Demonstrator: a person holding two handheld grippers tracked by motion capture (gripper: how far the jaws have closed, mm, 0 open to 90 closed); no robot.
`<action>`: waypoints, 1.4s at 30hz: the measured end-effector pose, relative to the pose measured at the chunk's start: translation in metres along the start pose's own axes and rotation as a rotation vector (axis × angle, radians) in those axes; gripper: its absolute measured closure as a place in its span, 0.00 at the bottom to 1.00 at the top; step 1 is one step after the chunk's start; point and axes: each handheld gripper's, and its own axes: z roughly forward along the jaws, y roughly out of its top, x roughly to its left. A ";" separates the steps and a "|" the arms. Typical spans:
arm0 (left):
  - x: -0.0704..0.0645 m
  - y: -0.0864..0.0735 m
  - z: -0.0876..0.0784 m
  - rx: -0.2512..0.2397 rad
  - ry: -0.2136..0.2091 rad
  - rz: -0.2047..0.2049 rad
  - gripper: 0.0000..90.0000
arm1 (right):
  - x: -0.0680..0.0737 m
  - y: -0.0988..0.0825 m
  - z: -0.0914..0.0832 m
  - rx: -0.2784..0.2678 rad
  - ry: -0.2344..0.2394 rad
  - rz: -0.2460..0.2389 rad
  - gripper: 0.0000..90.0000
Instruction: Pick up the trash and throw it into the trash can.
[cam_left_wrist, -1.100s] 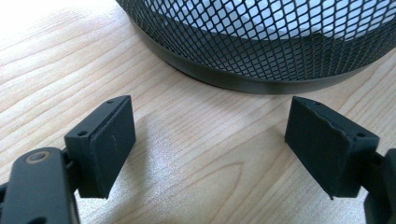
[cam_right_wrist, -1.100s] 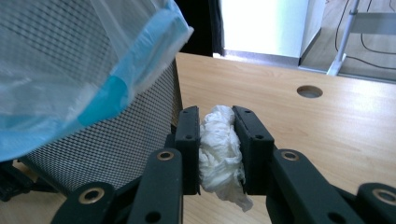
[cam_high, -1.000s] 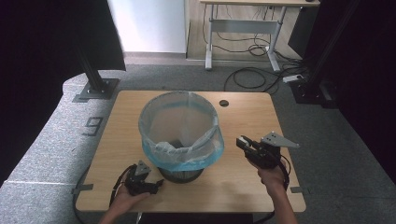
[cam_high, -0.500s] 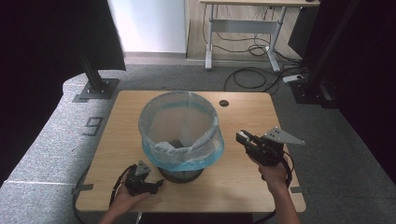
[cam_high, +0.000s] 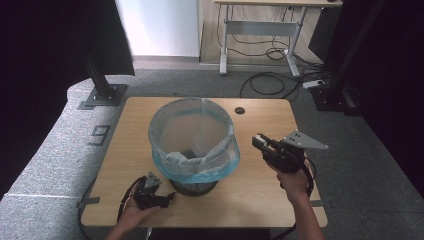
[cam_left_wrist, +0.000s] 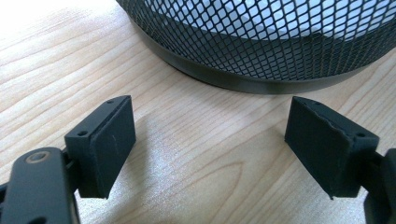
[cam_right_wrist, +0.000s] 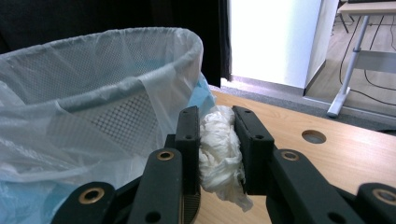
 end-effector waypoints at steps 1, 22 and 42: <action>0.000 0.000 0.000 0.000 0.001 0.001 0.18 | 0.001 0.003 0.000 -0.002 0.001 -0.005 0.81; 0.000 0.000 0.000 0.002 0.001 0.005 0.18 | 0.011 0.019 0.011 -0.006 0.022 -0.034 0.81; 0.000 0.000 0.000 0.002 0.001 0.004 0.18 | 0.017 0.031 0.028 -0.004 0.042 -0.035 0.81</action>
